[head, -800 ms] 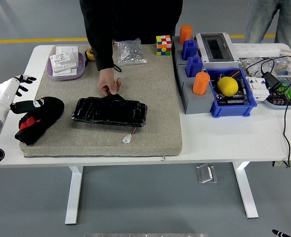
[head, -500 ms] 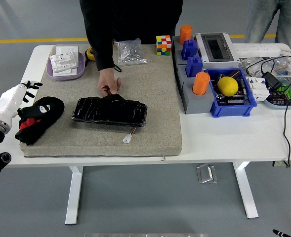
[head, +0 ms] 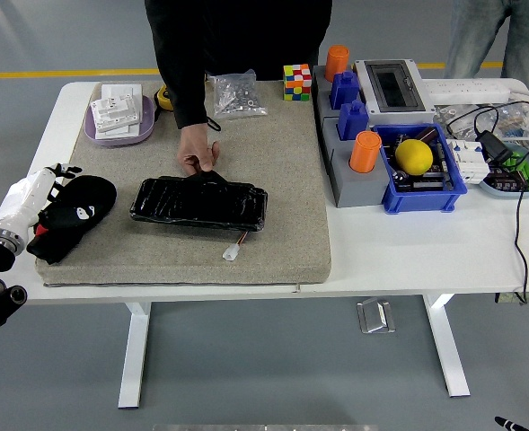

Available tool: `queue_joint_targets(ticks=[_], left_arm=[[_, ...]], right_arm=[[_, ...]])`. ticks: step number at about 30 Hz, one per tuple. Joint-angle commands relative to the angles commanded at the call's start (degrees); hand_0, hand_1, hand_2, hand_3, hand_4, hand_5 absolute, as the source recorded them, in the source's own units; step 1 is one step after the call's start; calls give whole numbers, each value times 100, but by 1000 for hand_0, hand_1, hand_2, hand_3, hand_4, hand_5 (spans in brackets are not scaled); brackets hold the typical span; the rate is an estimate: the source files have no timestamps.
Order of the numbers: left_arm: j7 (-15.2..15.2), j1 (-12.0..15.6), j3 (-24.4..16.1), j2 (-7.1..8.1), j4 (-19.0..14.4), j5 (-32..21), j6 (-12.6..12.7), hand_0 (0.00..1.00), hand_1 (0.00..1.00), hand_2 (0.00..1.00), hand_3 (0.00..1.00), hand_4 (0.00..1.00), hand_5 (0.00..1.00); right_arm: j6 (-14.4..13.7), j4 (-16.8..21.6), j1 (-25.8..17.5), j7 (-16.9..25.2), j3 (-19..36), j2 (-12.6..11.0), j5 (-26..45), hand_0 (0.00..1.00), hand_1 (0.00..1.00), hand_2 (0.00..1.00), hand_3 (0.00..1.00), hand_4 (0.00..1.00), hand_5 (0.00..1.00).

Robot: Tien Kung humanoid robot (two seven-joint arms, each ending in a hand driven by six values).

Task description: Pick the rag up,wipe the panel,place it on the desk

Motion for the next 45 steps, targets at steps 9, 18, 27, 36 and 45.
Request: queue_joint_targets(ticks=[9,18,27,36,45], left_arm=[[-29,-29,101,-64,144,-44,48,472,640,808,816,888,393],[-29,-49,168,-182,259,-33,215,433,528,802,813,886,391],[-87,-13,195,-264,319,-32,439,365,330,740,644,705,198],[-117,9,240,-261,273,-32,503,343,298,656,575,637,139],[-107,14,275,-278,321,-37,505,321,270,578,532,372,2]], right_arm=[[9,-14,-15,-5,-12,-11,22,783,676,718,643,998,557],[2,-7,-31,11,-4,-5,20,783,677,719,643,998,555],[-1,-8,-44,5,-16,-13,11,783,676,719,642,998,553],[-8,-10,-44,2,-18,-25,3,783,676,719,641,998,553],[-9,-8,-43,2,-26,-28,-1,783,676,719,641,998,552]])
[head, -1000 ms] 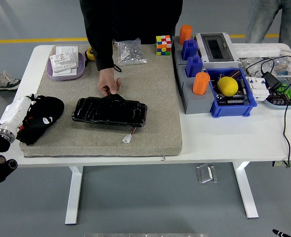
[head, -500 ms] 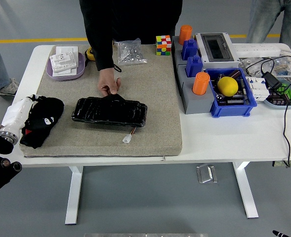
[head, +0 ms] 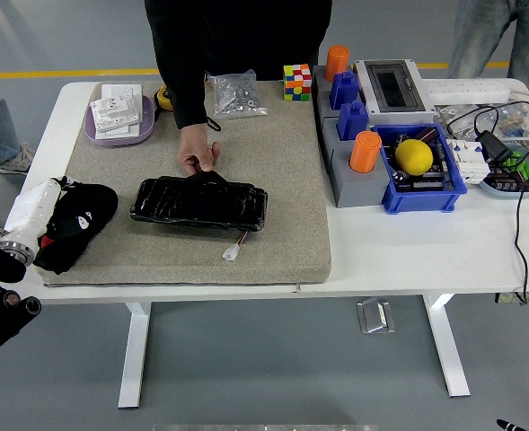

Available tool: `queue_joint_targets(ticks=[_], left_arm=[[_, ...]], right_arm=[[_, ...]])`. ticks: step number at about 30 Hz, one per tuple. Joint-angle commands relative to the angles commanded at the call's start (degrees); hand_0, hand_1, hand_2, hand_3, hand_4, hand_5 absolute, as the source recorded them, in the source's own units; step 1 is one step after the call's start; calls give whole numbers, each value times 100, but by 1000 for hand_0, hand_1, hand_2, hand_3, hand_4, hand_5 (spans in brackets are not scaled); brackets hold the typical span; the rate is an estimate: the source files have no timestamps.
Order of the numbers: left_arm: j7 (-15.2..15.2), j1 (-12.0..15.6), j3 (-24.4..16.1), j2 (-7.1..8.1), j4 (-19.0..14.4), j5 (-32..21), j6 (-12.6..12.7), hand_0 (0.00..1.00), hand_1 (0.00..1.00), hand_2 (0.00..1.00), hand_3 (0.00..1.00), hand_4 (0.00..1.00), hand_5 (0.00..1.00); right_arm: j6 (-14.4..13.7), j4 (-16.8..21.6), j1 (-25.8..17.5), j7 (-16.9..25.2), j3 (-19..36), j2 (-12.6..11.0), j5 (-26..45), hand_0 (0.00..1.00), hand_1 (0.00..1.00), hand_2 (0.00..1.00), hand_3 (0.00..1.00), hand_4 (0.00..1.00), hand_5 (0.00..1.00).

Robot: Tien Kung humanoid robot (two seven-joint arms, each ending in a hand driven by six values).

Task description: Pick the rag up,wipe the panel,place it on the desk

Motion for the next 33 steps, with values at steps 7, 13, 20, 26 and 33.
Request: queue_joint_targets(ticks=[7,13,20,26,33], left_arm=[[54,-9,15,-4,-13,179,26,311,237,570,531,324,2],[62,-29,30,-10,-32,178,21,301,213,568,531,318,2],[-11,-32,-55,66,-214,106,-33,302,215,569,534,322,2],[99,-118,-209,181,-514,121,-103,300,208,566,532,315,2],[290,-257,-272,219,-844,246,-172,294,197,565,530,313,2]], right_arm=[[0,-1,-2,2,35,-11,-14,783,676,718,642,998,554],[-5,0,6,3,66,-5,-21,781,676,719,642,998,554],[-6,-4,18,2,71,7,-14,783,676,719,642,998,555],[-4,-8,39,1,60,0,-11,782,676,718,642,998,555],[-12,-5,56,8,72,-5,-16,782,676,718,643,998,556]])
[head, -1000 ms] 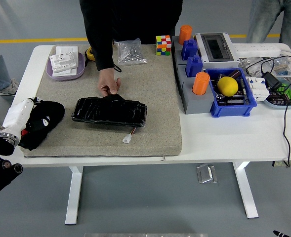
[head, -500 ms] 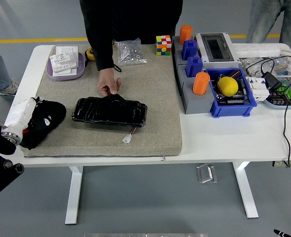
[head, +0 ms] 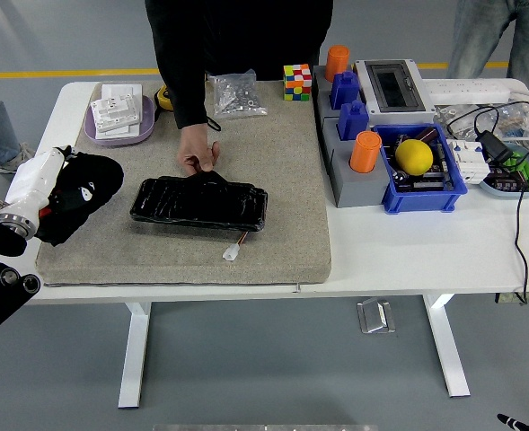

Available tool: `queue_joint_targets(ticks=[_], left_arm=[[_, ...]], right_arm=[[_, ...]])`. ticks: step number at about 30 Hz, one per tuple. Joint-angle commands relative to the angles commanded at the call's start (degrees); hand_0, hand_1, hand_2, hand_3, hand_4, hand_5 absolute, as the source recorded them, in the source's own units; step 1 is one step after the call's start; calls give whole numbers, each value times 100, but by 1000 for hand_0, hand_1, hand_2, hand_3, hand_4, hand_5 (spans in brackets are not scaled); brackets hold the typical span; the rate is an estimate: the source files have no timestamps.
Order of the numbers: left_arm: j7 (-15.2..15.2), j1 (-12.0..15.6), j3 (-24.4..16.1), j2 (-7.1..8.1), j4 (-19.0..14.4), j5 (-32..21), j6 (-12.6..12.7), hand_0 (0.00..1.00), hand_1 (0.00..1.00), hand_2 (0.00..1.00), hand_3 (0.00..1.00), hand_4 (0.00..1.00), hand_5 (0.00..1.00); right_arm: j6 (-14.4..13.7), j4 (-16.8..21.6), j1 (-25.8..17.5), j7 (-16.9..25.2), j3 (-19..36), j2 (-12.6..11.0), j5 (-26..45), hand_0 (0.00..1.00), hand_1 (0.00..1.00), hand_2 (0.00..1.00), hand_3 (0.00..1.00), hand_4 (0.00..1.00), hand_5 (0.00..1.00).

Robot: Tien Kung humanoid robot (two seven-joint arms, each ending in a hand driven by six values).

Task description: Pick the rag up,wipe the panel,place it on the desk

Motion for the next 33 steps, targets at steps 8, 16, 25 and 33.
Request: queue_joint_targets(ticks=[8,16,25,33], left_arm=[[145,-237,145,-112,-50,95,-36,273,192,564,528,309,2],[267,-387,372,-294,21,168,-57,269,191,562,527,307,2],[324,-501,759,-418,2,142,-97,267,190,564,527,307,2],[420,-589,1028,-502,-95,213,-140,267,189,564,528,307,2]], right_arm=[[13,-7,9,6,-5,-7,3,782,676,717,643,998,555],[25,-17,15,12,-10,-27,12,782,675,717,643,998,553],[34,-20,4,23,-15,-34,15,782,676,718,644,998,551],[40,-21,0,30,-51,-38,22,781,675,717,643,998,550]])
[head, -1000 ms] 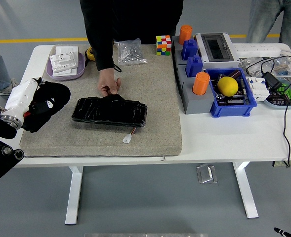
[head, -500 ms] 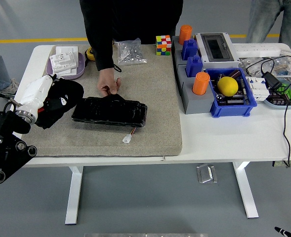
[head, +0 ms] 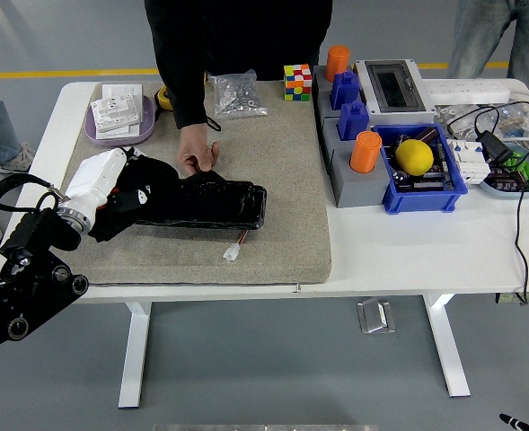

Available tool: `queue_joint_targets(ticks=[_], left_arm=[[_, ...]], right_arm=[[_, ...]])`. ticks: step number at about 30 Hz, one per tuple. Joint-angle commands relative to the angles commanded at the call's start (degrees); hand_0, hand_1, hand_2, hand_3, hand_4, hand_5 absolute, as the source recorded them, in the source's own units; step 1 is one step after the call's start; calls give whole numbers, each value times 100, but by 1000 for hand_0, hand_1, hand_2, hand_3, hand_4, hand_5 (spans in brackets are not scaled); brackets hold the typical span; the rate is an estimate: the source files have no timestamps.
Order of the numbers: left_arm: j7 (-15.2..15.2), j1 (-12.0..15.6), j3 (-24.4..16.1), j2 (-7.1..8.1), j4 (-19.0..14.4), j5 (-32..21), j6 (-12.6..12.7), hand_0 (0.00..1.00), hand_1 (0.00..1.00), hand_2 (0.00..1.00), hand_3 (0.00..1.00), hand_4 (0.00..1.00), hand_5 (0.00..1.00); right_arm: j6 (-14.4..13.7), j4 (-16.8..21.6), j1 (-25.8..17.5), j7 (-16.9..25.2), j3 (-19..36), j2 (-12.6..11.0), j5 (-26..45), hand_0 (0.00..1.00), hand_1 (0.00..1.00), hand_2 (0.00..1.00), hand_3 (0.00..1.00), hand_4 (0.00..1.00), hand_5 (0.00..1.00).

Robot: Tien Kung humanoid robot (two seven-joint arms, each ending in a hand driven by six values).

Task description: Pick the rag up,wipe the panel,place it on the desk

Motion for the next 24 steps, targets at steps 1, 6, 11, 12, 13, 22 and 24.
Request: queue_joint_targets(ticks=[1,6,11,12,13,22,24], left_arm=[[12,-10,20,-21,-5,-5,0,267,189,564,528,307,2],[53,-85,88,-115,-50,74,16,267,187,563,527,306,2],[72,-228,206,-289,-39,82,44,267,187,563,527,306,2],[79,-254,229,-322,-35,90,43,267,186,563,528,305,2],[93,-277,246,-359,-32,111,42,267,186,563,528,305,2],[117,-403,542,-541,-19,95,47,267,185,564,528,305,2],[128,-437,611,-597,-18,100,50,266,185,565,528,304,2]], right_arm=[[0,-2,-4,1,-3,-4,4,781,675,717,643,998,550],[6,-4,-13,3,-25,-14,12,781,675,717,644,998,550],[8,5,-8,7,-56,-30,8,781,675,717,644,998,550],[9,4,-6,7,-60,-34,7,781,675,717,643,998,550],[11,1,-2,6,-69,-38,10,781,675,717,643,998,550],[29,-1,-15,-1,-78,-84,15,782,674,717,643,998,550],[35,-4,-11,-4,-100,-95,19,781,674,717,643,998,550]])
